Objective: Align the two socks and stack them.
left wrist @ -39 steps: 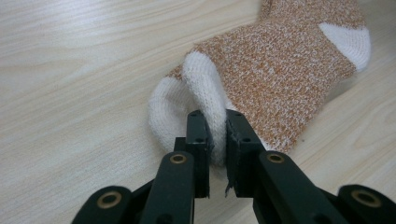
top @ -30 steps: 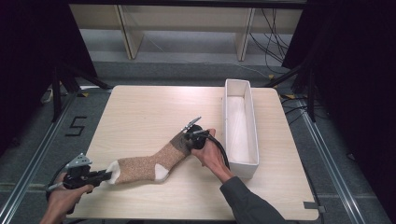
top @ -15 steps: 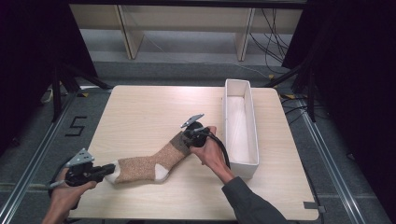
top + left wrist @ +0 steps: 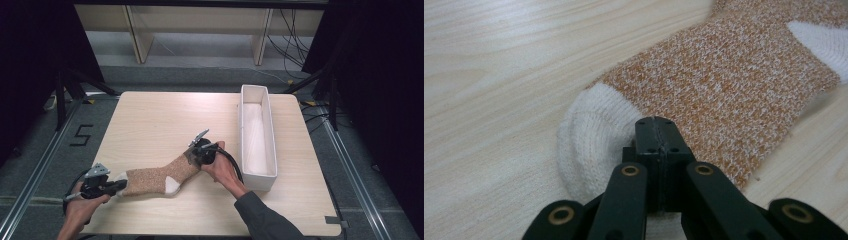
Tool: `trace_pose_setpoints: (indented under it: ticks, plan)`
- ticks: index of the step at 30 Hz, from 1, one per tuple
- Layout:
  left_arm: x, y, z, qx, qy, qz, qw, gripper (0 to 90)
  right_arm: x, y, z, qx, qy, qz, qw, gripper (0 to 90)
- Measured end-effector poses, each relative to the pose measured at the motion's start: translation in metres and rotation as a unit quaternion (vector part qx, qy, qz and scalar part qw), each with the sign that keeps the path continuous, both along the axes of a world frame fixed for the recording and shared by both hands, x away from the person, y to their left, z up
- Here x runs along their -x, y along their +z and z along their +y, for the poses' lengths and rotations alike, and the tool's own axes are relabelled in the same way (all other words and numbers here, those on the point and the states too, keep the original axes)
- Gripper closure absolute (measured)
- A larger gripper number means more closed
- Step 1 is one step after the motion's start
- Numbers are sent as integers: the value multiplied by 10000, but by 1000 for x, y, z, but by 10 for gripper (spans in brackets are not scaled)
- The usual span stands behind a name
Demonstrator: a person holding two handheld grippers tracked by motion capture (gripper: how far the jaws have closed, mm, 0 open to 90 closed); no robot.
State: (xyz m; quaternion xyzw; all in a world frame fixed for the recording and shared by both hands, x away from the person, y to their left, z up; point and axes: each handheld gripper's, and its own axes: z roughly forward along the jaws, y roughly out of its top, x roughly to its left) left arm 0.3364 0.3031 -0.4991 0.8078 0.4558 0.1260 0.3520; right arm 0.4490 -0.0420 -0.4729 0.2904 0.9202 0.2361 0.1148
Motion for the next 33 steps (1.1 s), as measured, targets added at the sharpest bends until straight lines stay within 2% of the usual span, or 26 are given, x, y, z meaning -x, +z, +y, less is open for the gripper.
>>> trace_pose_setpoints:
  ticks: [1,2,4,6,8,10,11,12,15,16,17,18,21,22,23,25,27,32,33]
  plan:
    - [-1,1,0,-113,-45,4,9999,889,1,0,-1,-9,12,5,10000,827]
    - [-1,0,-2,-60,-12,-37,10000,890,2,0,-1,-11,19,31,10000,827]
    - [0,0,-2,-100,-31,-45,9999,890,3,0,-1,33,56,-13,10000,827]
    - [0,0,-3,-84,-30,-54,9999,890,7,1,-1,60,-7,76,10000,826]
    - [0,1,-3,-112,-49,-65,9999,891,6,3,-1,42,24,38,10000,824]
    - [0,3,-5,-177,-71,-101,9998,893,5,6,0,-52,50,-61,10000,828]
    - [1,5,-6,-209,-101,-123,9997,893,5,10,4,-211,73,-100,9997,839]
    - [1,5,-8,-139,-103,-200,9996,893,5,11,6,-308,113,-131,9994,841]
    - [1,11,-15,-103,-237,-272,9993,893,5,9,14,-393,245,1,9989,841]
    - [1,11,-15,-103,-237,-272,9993,893,5,9,14,-393,245,1,9989,841]
    - [1,10,-17,-124,-273,-247,9992,893,4,1,18,-338,290,102,9990,841]
    - [0,6,-18,-266,-364,-138,9989,893,3,-2,19,-322,287,190,9989,843]
    - [-1,1,-17,-173,-345,-18,9993,893,2,-7,19,-316,327,226,9987,850]
    - [0,0,-17,-92,-307,-35,9995,893,3,-7,20,-284,283,262,9989,850]
    - [1,1,-16,-151,-336,-30,9993,893,5,-7,19,-219,390,231,9987,850]
    - [6,-1,-19,-101,-368,-101,9992,893,10,-7,18,-157,427,207,9987,850]
    - [10,0,-20,-110,-452,-132,9988,893,13,-6,17,-153,455,235,9986,850]
    - [20,0,-20,-101,-467,-117,9988,893,29,-6,10,-184,593,273,9977,847]
    - [24,0,-20,-89,-465,-91,9988,893,35,-7,7,-255,613,265,9974,847]
